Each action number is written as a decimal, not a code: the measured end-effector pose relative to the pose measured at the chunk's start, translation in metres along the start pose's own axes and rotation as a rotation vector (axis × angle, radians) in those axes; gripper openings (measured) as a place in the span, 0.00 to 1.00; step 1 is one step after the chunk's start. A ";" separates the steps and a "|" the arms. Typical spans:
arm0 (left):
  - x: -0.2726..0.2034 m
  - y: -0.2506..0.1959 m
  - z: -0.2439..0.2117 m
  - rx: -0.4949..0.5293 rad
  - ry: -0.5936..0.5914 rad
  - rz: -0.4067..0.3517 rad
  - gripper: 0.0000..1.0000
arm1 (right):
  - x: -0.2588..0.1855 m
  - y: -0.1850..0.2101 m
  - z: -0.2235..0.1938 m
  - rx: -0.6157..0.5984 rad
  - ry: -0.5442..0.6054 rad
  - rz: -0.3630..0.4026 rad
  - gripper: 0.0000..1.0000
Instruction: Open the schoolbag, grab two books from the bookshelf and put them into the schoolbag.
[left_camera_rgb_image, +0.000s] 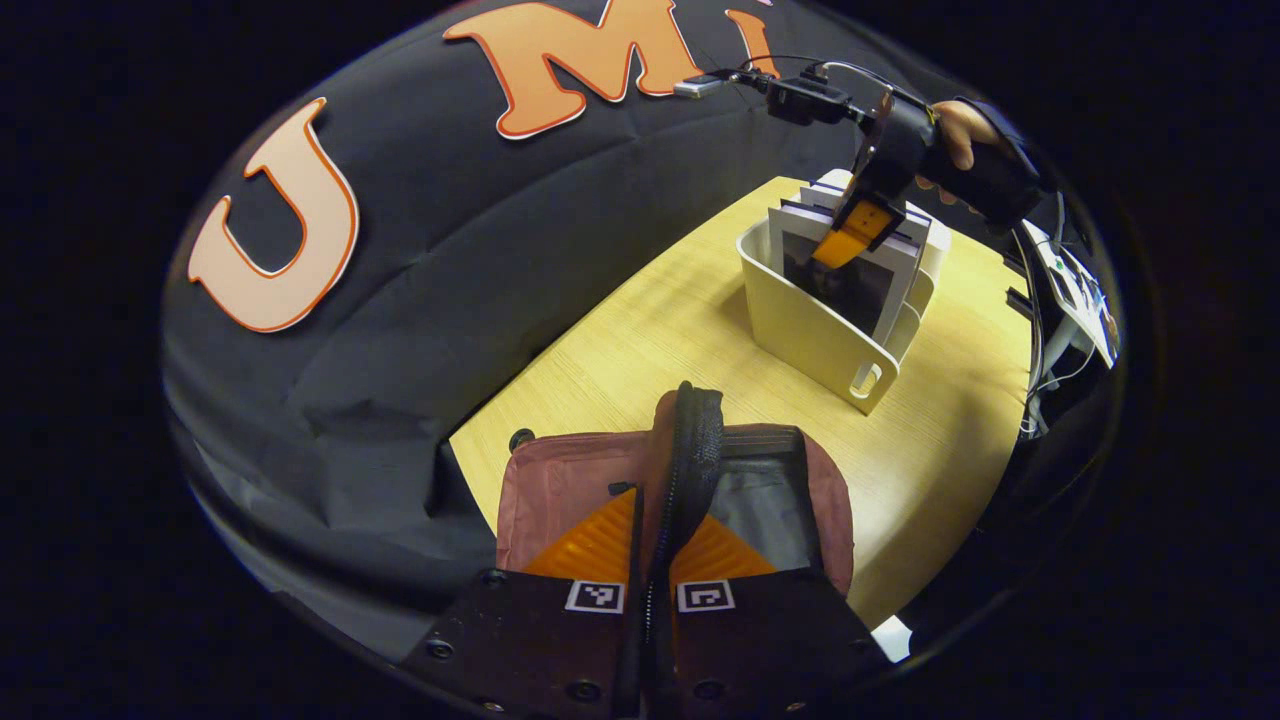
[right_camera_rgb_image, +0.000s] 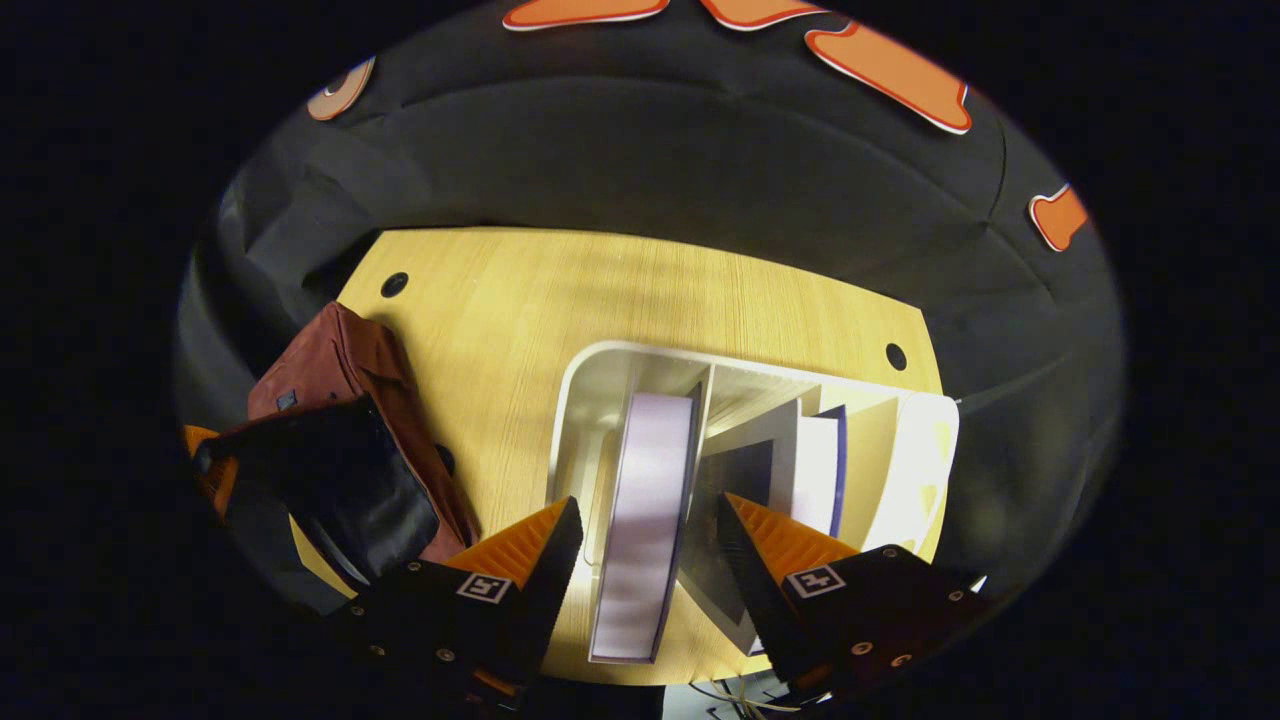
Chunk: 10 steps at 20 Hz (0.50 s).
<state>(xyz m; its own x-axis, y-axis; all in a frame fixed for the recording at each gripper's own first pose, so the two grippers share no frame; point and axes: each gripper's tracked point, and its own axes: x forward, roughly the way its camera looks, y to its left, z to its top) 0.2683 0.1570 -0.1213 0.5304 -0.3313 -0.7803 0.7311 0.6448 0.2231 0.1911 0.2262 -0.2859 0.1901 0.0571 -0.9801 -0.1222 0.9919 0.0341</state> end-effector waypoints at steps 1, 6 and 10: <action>0.000 0.001 0.000 0.007 0.004 -0.002 0.05 | 0.004 0.000 -0.002 -0.001 0.016 -0.009 0.83; 0.004 -0.003 -0.003 -0.006 0.009 -0.024 0.05 | 0.021 0.005 -0.013 0.029 0.149 -0.011 0.62; 0.005 -0.004 -0.005 -0.020 0.009 -0.030 0.05 | 0.018 0.019 -0.017 0.107 0.212 0.045 0.51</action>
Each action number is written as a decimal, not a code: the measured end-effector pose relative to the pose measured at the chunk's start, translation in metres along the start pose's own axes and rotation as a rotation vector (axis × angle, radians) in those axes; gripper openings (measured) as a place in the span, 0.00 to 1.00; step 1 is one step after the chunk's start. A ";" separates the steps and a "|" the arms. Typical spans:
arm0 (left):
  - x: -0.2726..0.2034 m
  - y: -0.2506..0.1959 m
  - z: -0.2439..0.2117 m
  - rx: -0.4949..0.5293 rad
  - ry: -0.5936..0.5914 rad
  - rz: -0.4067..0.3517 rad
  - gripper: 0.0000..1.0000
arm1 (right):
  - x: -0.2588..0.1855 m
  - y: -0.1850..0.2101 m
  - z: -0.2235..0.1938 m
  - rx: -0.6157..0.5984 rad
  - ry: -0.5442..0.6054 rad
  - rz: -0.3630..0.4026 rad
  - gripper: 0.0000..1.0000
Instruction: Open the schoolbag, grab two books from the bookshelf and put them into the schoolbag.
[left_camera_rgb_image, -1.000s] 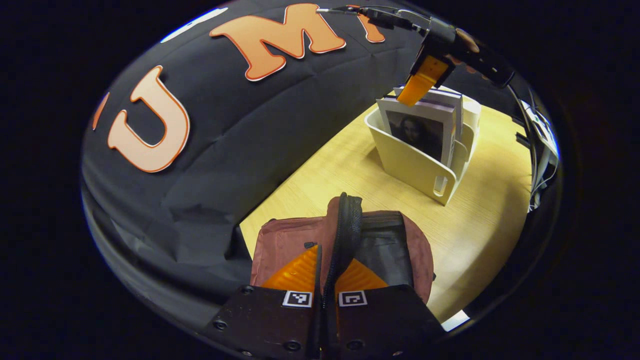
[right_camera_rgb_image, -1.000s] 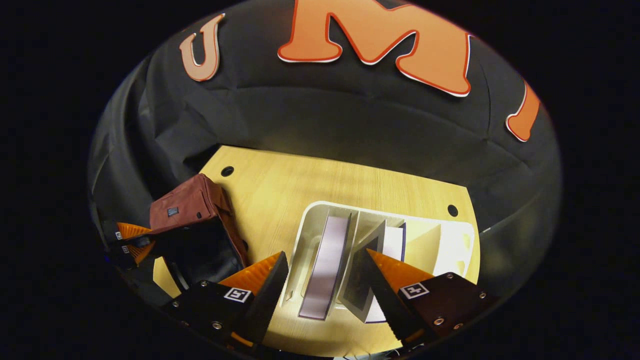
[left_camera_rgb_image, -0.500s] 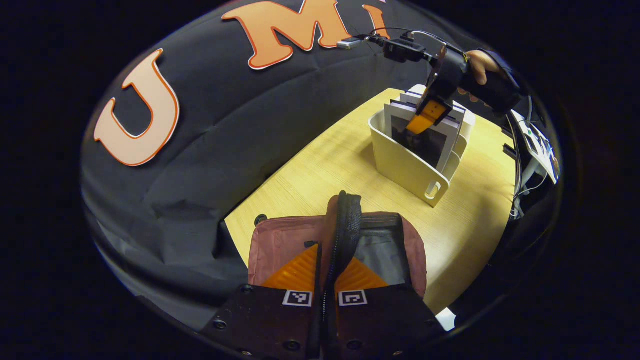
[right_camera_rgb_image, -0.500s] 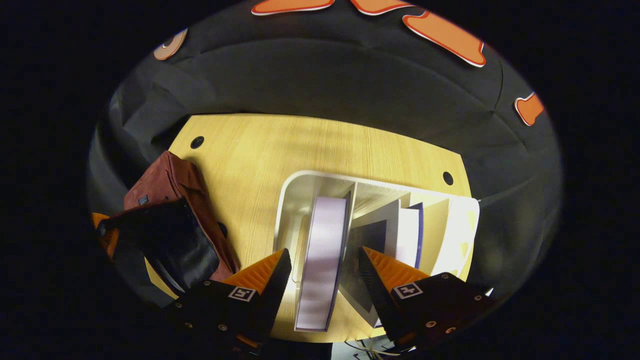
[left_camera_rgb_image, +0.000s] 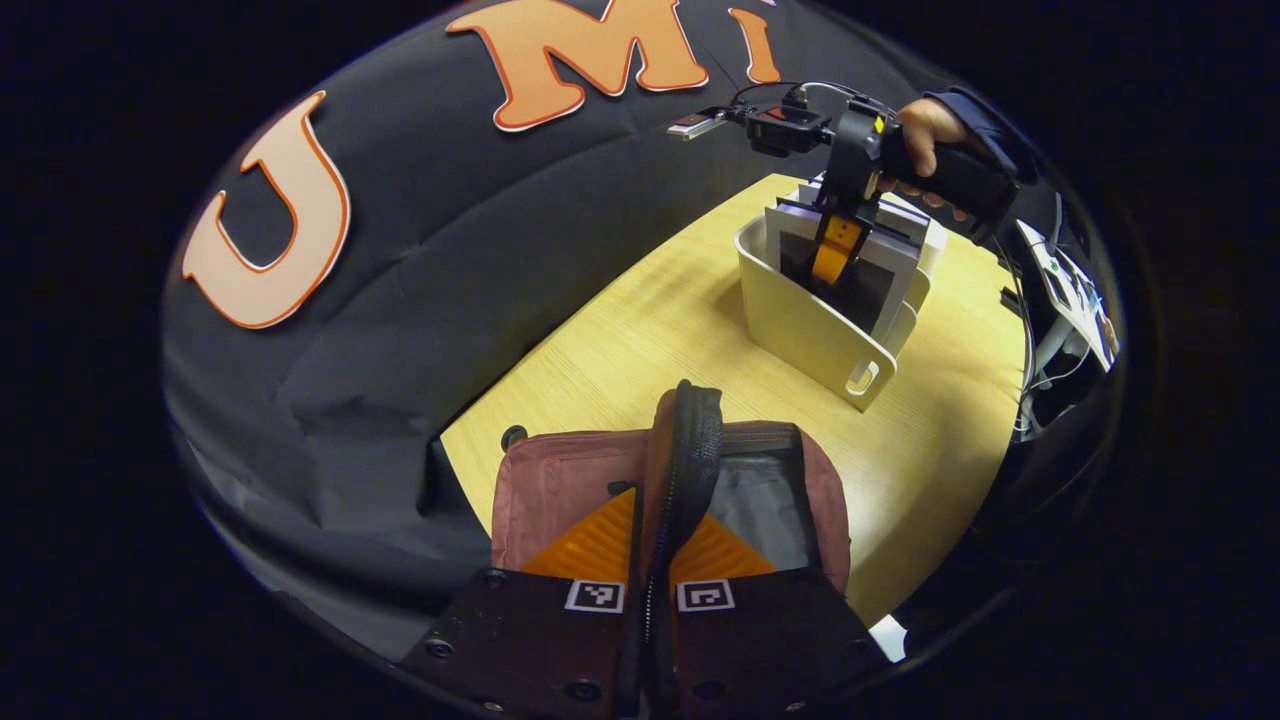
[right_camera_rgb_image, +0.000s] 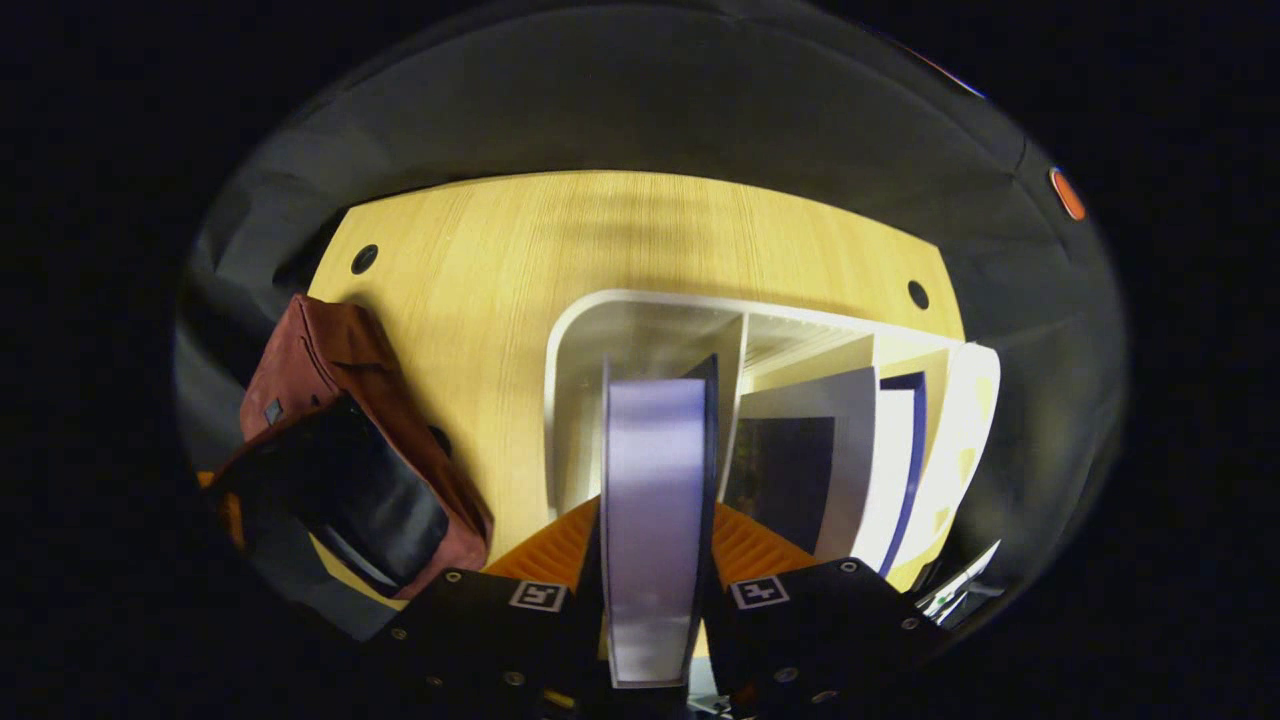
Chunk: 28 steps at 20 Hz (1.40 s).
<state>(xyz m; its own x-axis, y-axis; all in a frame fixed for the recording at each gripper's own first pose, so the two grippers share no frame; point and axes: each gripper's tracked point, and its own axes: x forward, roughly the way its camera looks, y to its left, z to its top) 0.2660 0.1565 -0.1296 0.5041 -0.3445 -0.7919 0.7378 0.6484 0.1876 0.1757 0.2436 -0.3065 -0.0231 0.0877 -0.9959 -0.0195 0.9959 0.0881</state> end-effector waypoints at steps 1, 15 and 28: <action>0.001 0.001 0.000 -0.002 -0.001 0.002 0.05 | -0.003 0.000 0.000 0.005 0.004 0.009 0.42; 0.006 0.001 -0.005 -0.051 0.011 -0.011 0.05 | -0.115 -0.032 -0.005 0.151 -0.195 0.184 0.39; 0.009 0.003 -0.007 -0.096 0.017 -0.024 0.05 | -0.162 -0.001 -0.036 0.217 -0.326 0.399 0.38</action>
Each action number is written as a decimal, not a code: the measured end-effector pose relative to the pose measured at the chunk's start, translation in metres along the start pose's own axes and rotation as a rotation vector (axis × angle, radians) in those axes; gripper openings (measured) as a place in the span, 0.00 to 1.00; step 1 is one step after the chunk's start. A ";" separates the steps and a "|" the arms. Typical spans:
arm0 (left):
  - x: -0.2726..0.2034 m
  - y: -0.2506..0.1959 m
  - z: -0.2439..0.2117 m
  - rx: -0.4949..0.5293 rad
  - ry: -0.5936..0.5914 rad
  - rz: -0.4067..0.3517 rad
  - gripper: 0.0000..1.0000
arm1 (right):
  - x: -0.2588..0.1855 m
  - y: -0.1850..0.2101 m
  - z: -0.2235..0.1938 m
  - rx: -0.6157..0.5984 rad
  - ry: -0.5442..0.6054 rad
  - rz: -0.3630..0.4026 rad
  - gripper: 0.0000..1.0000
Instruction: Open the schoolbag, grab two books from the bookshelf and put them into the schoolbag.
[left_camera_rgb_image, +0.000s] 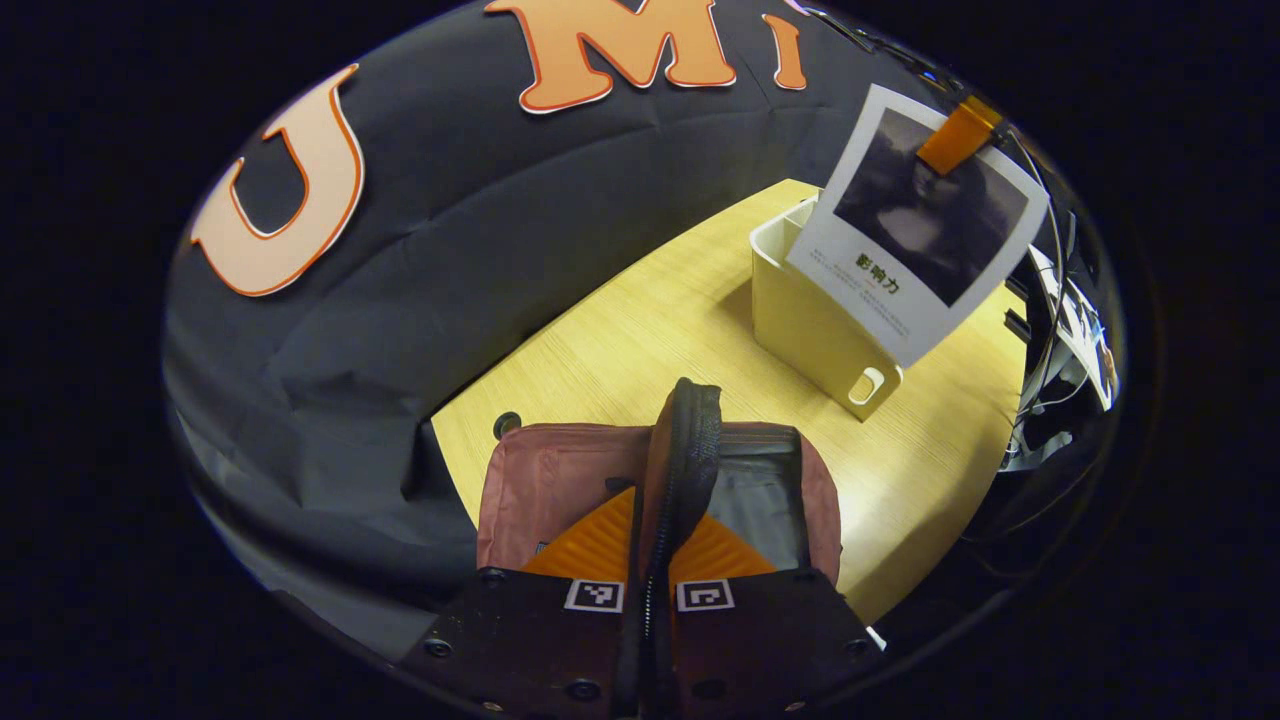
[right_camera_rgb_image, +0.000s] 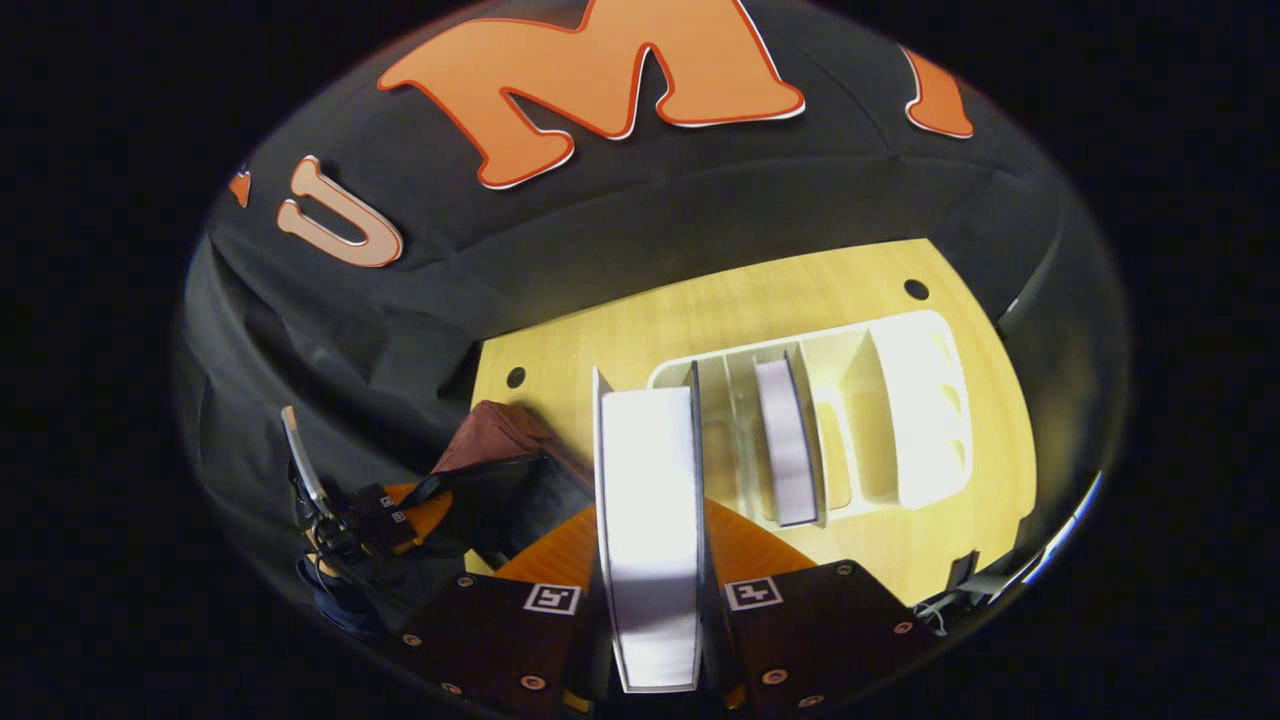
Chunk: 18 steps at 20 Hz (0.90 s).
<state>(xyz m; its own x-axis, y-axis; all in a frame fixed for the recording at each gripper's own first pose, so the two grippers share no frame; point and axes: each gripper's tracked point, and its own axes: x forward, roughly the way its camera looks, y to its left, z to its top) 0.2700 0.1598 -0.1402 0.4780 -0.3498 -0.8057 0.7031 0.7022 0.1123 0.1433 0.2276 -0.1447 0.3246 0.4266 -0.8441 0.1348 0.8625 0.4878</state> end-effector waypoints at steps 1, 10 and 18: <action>-0.001 -0.001 -0.001 -0.007 -0.003 -0.002 0.05 | 0.005 0.005 -0.009 0.010 0.011 0.024 0.38; -0.001 -0.001 -0.007 -0.082 -0.002 0.024 0.05 | 0.057 0.070 -0.058 0.064 0.048 0.184 0.37; -0.003 -0.007 -0.008 -0.179 -0.020 0.022 0.05 | 0.129 0.115 -0.112 0.176 0.044 0.273 0.37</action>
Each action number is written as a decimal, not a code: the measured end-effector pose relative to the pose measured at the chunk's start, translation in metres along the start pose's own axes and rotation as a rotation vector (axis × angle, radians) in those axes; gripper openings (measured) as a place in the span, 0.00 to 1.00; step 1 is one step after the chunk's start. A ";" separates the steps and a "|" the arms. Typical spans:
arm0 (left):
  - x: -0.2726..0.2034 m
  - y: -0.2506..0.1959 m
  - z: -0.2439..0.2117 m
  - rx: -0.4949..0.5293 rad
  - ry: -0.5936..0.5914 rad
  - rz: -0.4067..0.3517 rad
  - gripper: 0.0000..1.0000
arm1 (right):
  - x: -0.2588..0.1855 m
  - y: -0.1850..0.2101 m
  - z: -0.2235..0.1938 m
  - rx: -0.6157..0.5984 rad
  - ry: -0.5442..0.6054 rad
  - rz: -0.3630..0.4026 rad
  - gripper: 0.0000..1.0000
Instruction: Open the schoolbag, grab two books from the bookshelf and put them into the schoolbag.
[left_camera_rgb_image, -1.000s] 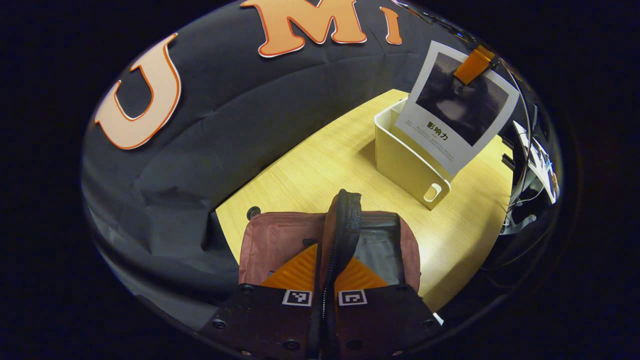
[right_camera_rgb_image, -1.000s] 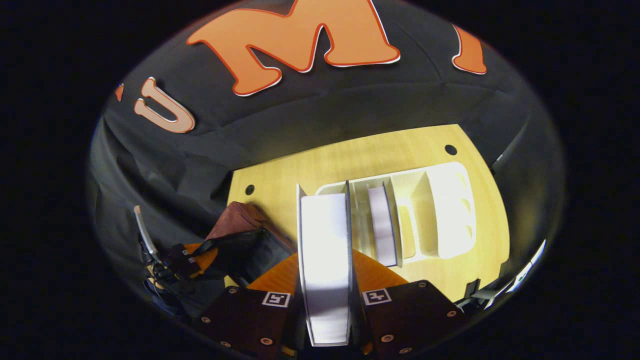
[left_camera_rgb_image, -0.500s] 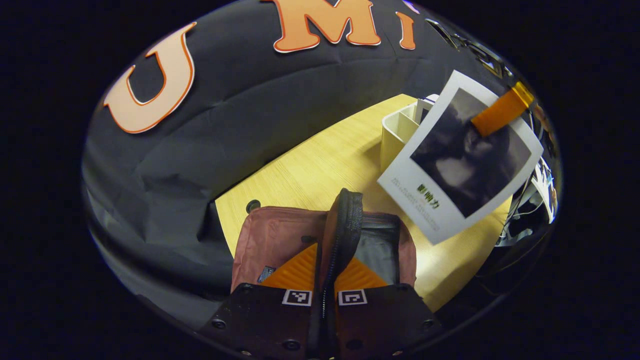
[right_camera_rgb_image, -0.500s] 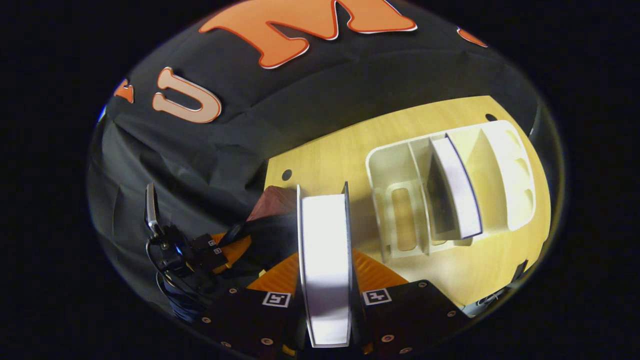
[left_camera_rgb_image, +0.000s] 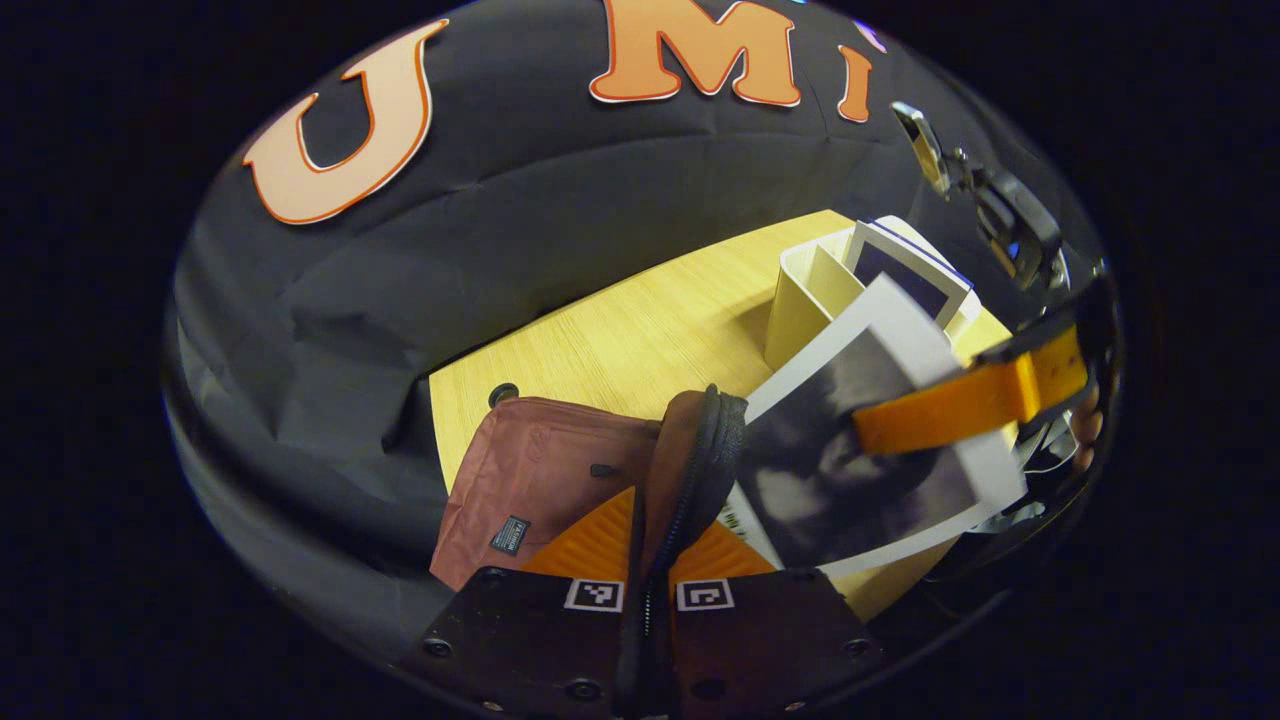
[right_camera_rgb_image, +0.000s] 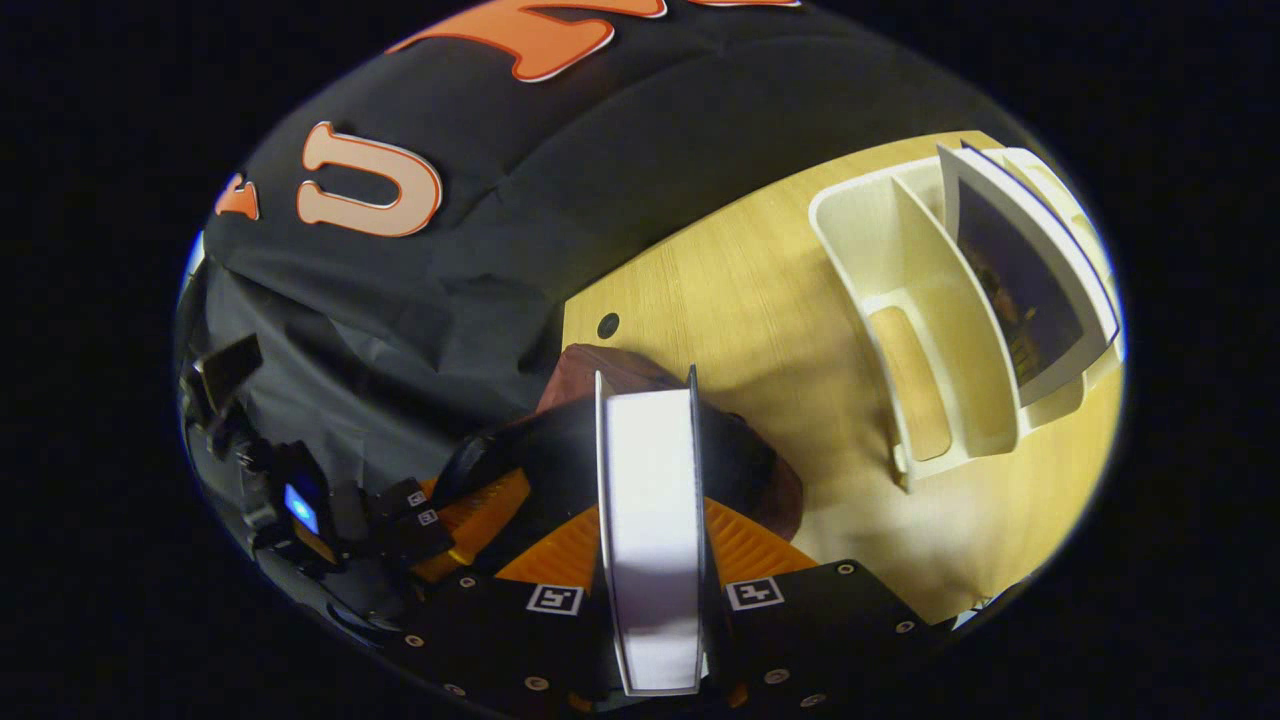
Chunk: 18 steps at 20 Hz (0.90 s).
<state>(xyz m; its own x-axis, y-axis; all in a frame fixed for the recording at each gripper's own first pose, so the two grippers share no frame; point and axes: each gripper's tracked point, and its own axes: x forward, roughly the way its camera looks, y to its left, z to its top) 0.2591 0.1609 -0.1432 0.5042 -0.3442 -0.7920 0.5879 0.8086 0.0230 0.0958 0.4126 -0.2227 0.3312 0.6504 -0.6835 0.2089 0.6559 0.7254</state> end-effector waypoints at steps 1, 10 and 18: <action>0.000 -0.001 0.001 -0.002 -0.002 0.002 0.05 | 0.015 -0.001 -0.007 0.020 0.005 0.009 0.37; -0.013 -0.018 0.002 -0.007 -0.040 -0.035 0.05 | 0.073 0.003 -0.020 0.183 -0.102 0.117 0.38; -0.013 -0.030 -0.004 0.022 -0.060 -0.050 0.05 | 0.103 0.008 -0.031 0.239 -0.150 0.198 0.50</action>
<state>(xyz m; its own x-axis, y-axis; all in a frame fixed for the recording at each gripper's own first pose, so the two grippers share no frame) 0.2324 0.1434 -0.1358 0.5102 -0.4122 -0.7549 0.6271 0.7790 -0.0015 0.1034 0.4964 -0.2897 0.5149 0.6806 -0.5212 0.3311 0.4029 0.8532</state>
